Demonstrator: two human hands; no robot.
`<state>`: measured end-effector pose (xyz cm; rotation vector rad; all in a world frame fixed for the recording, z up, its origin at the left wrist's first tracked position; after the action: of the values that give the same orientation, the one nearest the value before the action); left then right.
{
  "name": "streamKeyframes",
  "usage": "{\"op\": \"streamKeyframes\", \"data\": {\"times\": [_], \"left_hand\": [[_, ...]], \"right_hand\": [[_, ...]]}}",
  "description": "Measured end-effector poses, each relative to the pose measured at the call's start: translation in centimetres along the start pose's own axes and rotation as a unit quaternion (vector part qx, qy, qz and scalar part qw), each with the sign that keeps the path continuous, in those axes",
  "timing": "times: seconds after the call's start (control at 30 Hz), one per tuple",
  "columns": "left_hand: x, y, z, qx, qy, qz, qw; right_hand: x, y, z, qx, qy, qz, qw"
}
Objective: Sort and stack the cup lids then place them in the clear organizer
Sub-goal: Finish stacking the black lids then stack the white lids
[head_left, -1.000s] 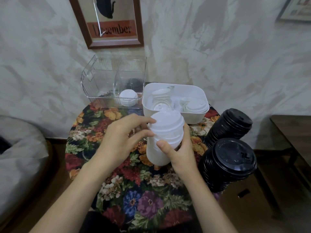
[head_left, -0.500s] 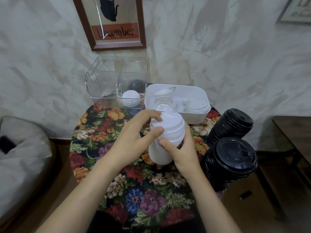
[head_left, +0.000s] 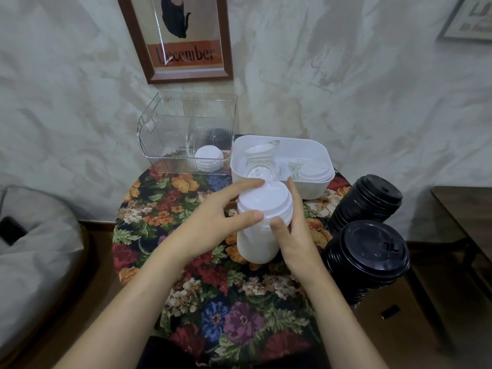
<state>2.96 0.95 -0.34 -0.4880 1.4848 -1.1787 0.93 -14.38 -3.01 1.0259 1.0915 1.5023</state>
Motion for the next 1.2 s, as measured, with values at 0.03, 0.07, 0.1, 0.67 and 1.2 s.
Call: {"op": "streamKeyframes", "data": {"times": [0.03,0.07,0.1,0.67,1.2], "left_hand": [[-0.2,-0.1,0.0,0.005,0.003,0.021,1.000],[-0.4,-0.2,0.0,0.012,0.003,0.037,0.999],[-0.6,-0.4,0.0,0.019,0.001,0.048,0.999],[0.9,-0.3,0.1,0.015,-0.024,-0.012,1.000],[1.6,1.3,-0.2,-0.005,-0.042,-0.046,0.998]], "right_hand": [[-0.1,-0.1,0.0,0.004,-0.002,0.005,1.000],[-0.1,-0.1,0.1,0.005,-0.003,0.007,1.000],[-0.1,-0.3,0.2,0.003,-0.006,0.005,1.000],[-0.6,-0.9,0.3,-0.026,-0.034,0.028,0.999],[0.0,0.9,0.5,-0.040,-0.040,0.010,0.998]]}}
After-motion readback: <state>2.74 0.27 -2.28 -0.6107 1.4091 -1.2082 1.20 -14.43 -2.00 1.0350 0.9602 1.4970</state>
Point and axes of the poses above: each hand's wrist, its own z-axis towards the middle knuckle, its own x-axis out of the palm, y = z × x, the point moved 7 cm from there along z, towards the middle knuckle, and after that the axes turned 5 degrees about z, right-handed, at the moved point
